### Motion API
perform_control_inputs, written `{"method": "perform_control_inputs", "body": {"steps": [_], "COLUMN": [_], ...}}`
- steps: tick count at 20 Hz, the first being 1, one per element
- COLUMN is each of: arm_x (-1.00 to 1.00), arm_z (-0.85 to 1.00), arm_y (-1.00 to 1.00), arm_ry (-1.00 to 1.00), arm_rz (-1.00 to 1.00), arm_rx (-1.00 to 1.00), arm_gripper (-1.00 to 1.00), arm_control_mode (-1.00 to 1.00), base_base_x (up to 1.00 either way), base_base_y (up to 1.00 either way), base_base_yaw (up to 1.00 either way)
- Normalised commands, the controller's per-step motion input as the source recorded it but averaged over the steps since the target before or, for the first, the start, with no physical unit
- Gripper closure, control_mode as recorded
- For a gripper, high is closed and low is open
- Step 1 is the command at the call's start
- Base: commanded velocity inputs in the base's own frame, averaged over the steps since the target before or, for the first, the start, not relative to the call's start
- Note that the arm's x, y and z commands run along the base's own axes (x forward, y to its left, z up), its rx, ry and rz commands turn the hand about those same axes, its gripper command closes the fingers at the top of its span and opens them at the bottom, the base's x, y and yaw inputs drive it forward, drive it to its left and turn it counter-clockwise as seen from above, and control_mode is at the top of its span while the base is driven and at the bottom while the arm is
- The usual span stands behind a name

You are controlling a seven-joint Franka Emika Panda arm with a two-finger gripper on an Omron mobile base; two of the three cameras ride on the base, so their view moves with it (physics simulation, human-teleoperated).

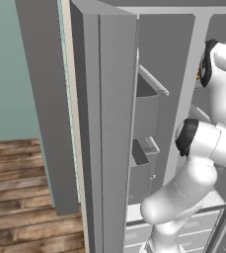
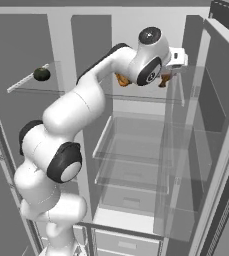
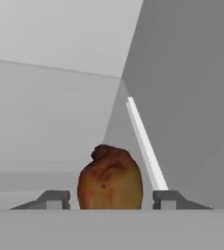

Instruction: Pick up the frozen chicken drumstick from the freezer, place it on any shelf in the fridge, and close the fridge and freezer doors when done.

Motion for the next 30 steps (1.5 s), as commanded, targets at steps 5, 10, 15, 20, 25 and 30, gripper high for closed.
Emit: {"method": "perform_control_inputs", "body": {"steps": [5, 10, 15, 20, 25, 30], "arm_x": [-0.59, -1.00, -1.00, -1.00, -1.00, -0.79], "arm_z": [0.00, -0.02, -0.06, -0.12, -0.71, -0.93], "arm_y": [0.18, 0.39, 0.70, 0.81, 0.81, 0.44], "arm_ry": [-0.08, -0.32, -0.34, -0.06, 0.25, 0.73], "arm_rz": [0.00, 0.00, 0.00, 0.00, 0.00, 0.00], "arm_rx": [0.02, 0.04, 0.02, 0.00, -0.08, -0.17], "arm_gripper": [-1.00, -1.00, -1.00, -1.00, -1.00, -1.00], "arm_control_mode": [-1.00, -1.00, -1.00, -1.00, -1.00, -1.00], "base_base_x": [0.00, 0.00, 0.00, 0.00, 0.00, 0.00], "base_base_y": [0.00, 0.00, 0.00, 0.00, 0.00, 0.00], "base_base_yaw": [0.00, 0.00, 0.00, 0.00, 0.00, 0.00]}}
